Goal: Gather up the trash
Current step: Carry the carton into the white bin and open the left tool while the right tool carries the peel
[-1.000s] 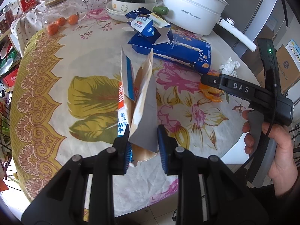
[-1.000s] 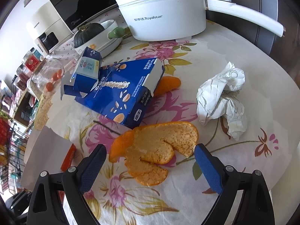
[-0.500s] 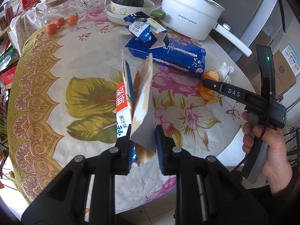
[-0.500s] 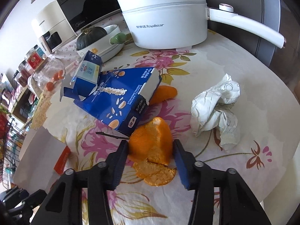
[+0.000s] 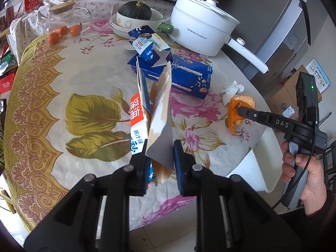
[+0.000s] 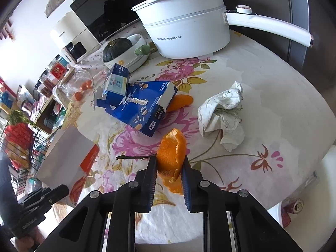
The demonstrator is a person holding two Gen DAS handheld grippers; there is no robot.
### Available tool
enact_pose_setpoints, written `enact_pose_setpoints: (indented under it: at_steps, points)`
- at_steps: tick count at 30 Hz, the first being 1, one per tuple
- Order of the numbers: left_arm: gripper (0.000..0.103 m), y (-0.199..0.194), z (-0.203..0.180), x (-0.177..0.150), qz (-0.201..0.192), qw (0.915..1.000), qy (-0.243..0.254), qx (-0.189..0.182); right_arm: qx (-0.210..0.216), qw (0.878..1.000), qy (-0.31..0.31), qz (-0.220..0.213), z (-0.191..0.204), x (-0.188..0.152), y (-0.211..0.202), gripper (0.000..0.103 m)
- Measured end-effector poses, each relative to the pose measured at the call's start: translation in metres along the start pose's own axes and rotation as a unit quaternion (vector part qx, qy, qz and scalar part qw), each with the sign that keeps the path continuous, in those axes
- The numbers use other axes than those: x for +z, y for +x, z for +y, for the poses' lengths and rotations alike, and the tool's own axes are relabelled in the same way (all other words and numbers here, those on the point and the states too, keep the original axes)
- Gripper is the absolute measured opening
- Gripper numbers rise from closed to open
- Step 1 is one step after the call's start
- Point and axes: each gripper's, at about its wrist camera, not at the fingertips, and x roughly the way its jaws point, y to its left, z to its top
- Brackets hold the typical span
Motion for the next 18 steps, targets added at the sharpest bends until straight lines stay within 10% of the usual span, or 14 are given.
enact_pose_setpoints:
  at_steps: [18]
  points:
    - [0.022,0.022,-0.088,0.002,0.012,0.9966,0.054,-0.061,-0.029,0.999,0.027,-0.022,-0.065,-0.008,-0.073,0.022]
